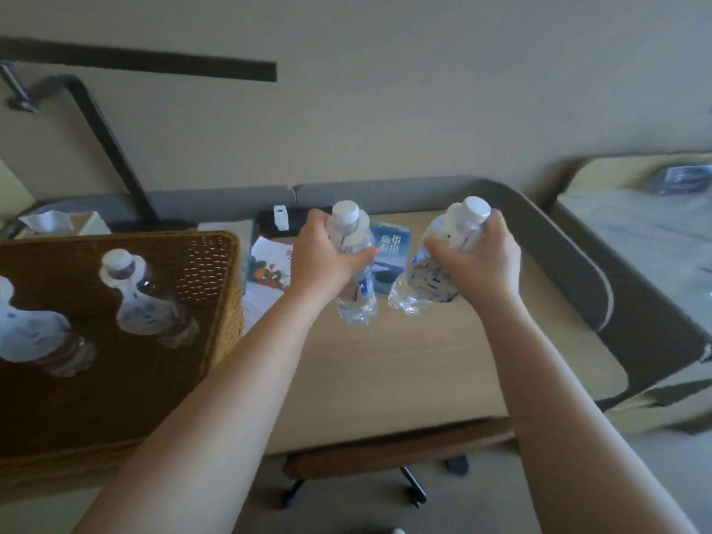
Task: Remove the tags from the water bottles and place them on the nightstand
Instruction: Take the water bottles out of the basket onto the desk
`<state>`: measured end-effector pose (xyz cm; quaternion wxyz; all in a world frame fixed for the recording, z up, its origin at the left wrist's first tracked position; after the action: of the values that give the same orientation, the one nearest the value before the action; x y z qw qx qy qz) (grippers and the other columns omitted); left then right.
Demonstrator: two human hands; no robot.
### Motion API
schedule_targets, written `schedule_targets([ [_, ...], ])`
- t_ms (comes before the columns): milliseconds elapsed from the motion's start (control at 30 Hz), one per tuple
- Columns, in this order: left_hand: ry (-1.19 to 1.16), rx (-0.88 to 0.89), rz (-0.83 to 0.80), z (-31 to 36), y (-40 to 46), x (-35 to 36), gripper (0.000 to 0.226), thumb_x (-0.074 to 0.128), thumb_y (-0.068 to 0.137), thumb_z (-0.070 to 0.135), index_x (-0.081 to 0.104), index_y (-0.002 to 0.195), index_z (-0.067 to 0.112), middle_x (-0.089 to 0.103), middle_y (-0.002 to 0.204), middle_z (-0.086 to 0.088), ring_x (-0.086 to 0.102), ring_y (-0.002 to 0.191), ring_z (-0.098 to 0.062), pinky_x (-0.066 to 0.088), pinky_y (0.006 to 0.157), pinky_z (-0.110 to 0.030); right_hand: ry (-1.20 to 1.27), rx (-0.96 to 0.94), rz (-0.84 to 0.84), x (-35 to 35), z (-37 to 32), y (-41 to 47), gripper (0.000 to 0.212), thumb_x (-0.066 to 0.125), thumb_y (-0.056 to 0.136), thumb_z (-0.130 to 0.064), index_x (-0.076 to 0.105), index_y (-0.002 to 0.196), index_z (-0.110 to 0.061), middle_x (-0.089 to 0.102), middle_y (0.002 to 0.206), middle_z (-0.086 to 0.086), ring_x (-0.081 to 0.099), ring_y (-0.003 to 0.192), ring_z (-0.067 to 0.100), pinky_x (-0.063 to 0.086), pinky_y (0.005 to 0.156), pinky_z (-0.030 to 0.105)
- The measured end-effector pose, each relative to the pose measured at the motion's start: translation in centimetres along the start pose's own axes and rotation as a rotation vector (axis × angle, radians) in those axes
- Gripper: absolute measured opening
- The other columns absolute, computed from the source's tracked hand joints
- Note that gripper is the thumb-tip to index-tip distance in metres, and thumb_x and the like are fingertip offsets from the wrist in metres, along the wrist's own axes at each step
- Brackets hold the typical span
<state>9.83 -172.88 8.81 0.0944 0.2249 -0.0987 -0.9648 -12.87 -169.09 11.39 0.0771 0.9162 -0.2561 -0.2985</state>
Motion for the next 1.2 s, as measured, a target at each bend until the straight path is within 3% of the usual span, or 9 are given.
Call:
schedule_targets([
  [133, 0.037, -0.071, 0.051, -2.3, -0.2, 4.9, 0.059, 0.086, 0.063, 0.04, 0.044, 0.1, 0.023, 0.057, 0.103, 0.002, 0.055, 0.088, -0.016, 0.033, 0.059, -0.021, -0.025, 0.001, -0.139, 1.8, 4.1, 3.0, 0.049, 0.076, 0.061, -0.043, 0.045, 0.09, -0.02, 0.058, 0.088, -0.006, 0.058, 0.08, 0.019, 0.046, 0.064, 0.033],
  [333, 0.136, -0.157, 0.073, -4.9, 1.0, 8.6, 0.064, 0.087, 0.062, 0.04, 0.048, 0.108, 0.016, 0.057, 0.107, -0.002, 0.056, 0.093, -0.02, 0.045, 0.072, -0.034, -0.059, -0.036, -0.281, 5.5, 8.3, 5.1, 0.047, 0.079, 0.063, -0.036, 0.042, 0.089, -0.026, 0.058, 0.093, -0.005, 0.055, 0.08, 0.017, 0.04, 0.064, 0.029],
  [500, 0.206, -0.156, 0.114, -5.7, 2.2, 9.8, 0.065, 0.087, 0.063, 0.039, 0.049, 0.108, 0.012, 0.056, 0.106, -0.005, 0.055, 0.094, -0.022, 0.047, 0.073, -0.035, -0.055, -0.016, -0.366, 8.0, 10.0, 6.3, 0.047, 0.08, 0.063, -0.039, 0.044, 0.089, -0.023, 0.057, 0.09, -0.006, 0.055, 0.078, 0.016, 0.042, 0.06, 0.029],
  [633, 0.197, -0.164, 0.06, -6.1, 2.8, 10.0, 0.065, 0.086, 0.066, 0.036, 0.047, 0.113, 0.014, 0.057, 0.109, -0.004, 0.057, 0.095, -0.02, 0.05, 0.075, -0.036, -0.085, -0.073, -0.443, 9.3, 9.5, 7.2, 0.052, 0.081, 0.064, -0.038, 0.046, 0.101, -0.024, 0.054, 0.094, -0.008, 0.052, 0.078, 0.01, 0.036, 0.053, 0.021],
  [867, 0.156, -0.174, 0.079, -6.0, 2.5, 10.8, 0.068, 0.085, 0.068, 0.03, 0.044, 0.118, 0.009, 0.054, 0.115, -0.009, 0.057, 0.102, -0.025, 0.052, 0.082, -0.044, -0.021, -0.069, -0.445, 9.5, 9.7, 6.5, 0.062, 0.082, 0.067, -0.037, 0.048, 0.116, -0.02, 0.056, 0.107, -0.004, 0.056, 0.089, 0.014, 0.036, 0.057, 0.016],
  [967, 0.161, -0.193, 0.07, -6.1, 2.6, 10.9, 0.071, 0.085, 0.068, 0.034, 0.043, 0.121, 0.012, 0.054, 0.118, -0.006, 0.057, 0.106, -0.024, 0.052, 0.083, -0.038, 0.036, -0.031, -0.473, 9.4, 9.6, 6.5, 0.081, 0.085, 0.065, -0.035, 0.04, 0.132, -0.023, 0.058, 0.123, -0.002, 0.057, 0.106, 0.017, 0.043, 0.07, 0.02],
  [1067, 0.165, -0.212, 0.057, -5.9, 2.6, 10.5, 0.093, 0.085, 0.066, 0.042, 0.033, 0.139, 0.015, 0.049, 0.136, -0.006, 0.05, 0.122, -0.022, 0.042, 0.089, -0.028, 0.039, 0.004, -0.532, 9.0, 9.0, 6.8, 0.108, 0.086, 0.061, -0.045, 0.024, 0.147, -0.025, 0.053, 0.136, 0.001, 0.052, 0.121, 0.02, 0.045, 0.09, 0.031],
  [1200, 0.22, -0.199, 0.083, -4.8, 2.4, 8.4, 0.107, 0.077, 0.068, 0.058, 0.02, 0.149, 0.019, 0.033, 0.152, -0.005, 0.033, 0.138, -0.022, 0.034, 0.102, -0.035, -0.028, -0.099, -0.45, 7.6, 6.3, 7.5, 0.104, 0.081, 0.068, -0.048, 0.022, 0.149, -0.02, 0.041, 0.148, 0.003, 0.036, 0.136, 0.023, 0.036, 0.106, 0.039],
])
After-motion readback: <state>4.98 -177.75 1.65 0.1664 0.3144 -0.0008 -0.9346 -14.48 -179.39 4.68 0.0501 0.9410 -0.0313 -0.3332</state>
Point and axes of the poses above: each hand's wrist, its own y-axis towards the middle knuckle, its own x-axis out of the palm, z = x × y, the point moved 5 cm from there along y, towards the middle knuckle
